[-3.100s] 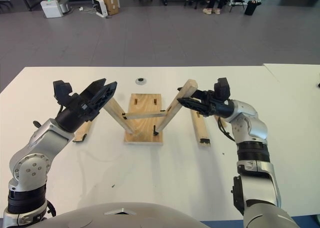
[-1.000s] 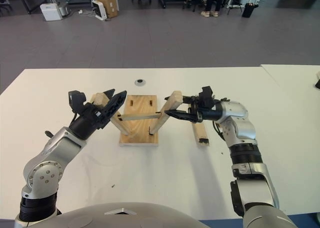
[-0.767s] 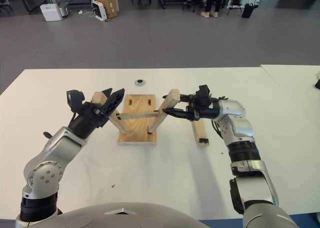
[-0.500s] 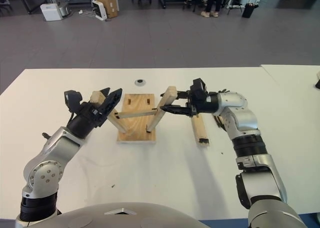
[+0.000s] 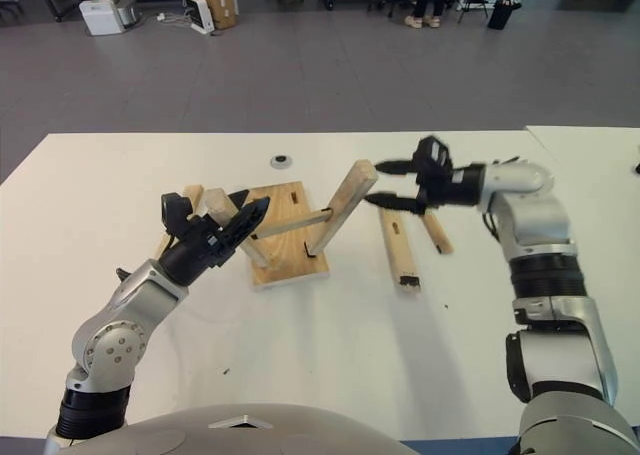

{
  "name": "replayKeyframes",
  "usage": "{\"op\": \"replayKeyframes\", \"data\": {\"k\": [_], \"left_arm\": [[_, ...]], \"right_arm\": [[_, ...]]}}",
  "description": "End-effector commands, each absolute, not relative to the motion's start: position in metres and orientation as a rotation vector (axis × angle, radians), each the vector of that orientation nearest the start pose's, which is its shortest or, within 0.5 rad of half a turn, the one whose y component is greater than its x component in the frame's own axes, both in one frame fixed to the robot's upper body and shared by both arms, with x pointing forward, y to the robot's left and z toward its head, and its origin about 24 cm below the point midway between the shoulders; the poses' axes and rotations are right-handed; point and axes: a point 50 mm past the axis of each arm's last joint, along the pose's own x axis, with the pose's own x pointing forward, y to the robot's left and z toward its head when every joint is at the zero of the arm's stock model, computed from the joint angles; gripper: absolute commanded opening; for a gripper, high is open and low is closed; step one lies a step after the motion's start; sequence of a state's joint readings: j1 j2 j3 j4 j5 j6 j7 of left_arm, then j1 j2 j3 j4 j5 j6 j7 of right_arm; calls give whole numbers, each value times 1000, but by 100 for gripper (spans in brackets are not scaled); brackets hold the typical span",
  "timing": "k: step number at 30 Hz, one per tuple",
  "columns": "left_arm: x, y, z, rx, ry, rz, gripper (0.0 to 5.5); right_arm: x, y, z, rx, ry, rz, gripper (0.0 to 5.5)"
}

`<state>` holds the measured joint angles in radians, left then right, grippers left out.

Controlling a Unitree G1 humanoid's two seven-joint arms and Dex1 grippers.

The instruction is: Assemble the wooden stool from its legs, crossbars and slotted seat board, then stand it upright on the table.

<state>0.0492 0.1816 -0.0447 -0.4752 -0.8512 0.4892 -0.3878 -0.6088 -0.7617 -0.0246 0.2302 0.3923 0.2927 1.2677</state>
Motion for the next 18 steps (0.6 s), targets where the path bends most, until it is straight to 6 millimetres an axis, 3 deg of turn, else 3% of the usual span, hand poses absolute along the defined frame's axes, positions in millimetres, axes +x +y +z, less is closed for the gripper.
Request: {"op": "replayKeyframes", "data": {"k": [1, 4, 6, 9, 12, 16, 18], "left_arm": [[219, 114, 117, -591, -15, -783, 394], [220, 113, 119, -595, -22, -780, 394], [221, 112, 119, -596, -26, -772, 394], [221, 114, 121, -590, -38, -750, 394], [220, 115, 120, -586, -38, -731, 394], [221, 115, 120, -577, -38, -721, 394], [221, 114, 121, -576, -40, -720, 394]], "right_arm": [[321, -202, 247, -562, -165, 853, 328], [291, -131, 244, -592, -309, 935, 328], [276, -106, 222, -720, -333, 867, 328], [270, -102, 196, -887, -332, 684, 328], [271, -108, 195, -995, -359, 539, 328], [263, -95, 187, -1054, -398, 559, 328], [256, -91, 171, -1079, -372, 606, 328]]}}
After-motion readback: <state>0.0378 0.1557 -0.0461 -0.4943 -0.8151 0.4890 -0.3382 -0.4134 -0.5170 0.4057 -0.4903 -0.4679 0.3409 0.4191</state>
